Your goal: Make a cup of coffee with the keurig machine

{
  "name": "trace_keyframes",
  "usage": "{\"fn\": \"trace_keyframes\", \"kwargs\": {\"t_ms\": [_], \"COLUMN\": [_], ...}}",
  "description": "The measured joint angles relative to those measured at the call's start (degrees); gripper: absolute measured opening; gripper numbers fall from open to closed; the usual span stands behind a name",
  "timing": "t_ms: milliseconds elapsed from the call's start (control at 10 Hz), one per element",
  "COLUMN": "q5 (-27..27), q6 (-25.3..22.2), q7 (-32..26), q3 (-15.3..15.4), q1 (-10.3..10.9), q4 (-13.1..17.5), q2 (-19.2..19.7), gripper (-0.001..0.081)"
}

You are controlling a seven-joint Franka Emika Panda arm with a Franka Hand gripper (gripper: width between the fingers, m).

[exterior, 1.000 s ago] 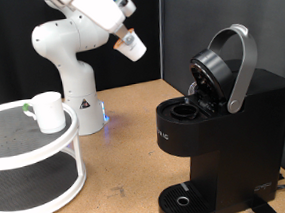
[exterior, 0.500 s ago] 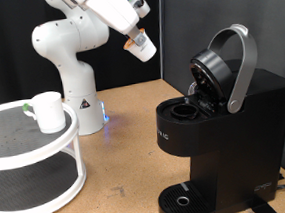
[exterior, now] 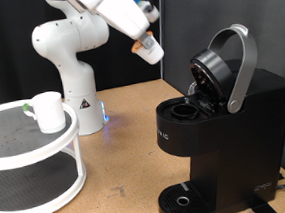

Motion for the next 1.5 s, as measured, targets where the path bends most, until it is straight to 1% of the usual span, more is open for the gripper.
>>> {"fn": "trace_keyframes", "kwargs": {"t_ms": [400,900,1500], "q5": [0.1,0.3,0.7], "q6": [4.2,8.1,11.8], "q7": [0.1,0.1,0.1], "q3": [3.2,6.2,8.4], "q1": [0.2,0.5,0.6], "q4": [-0.6,-2.2,-3.8], "q2": [3.3,5.8,8.8], "gripper": [0.0434,0.0434,0.0434]}}
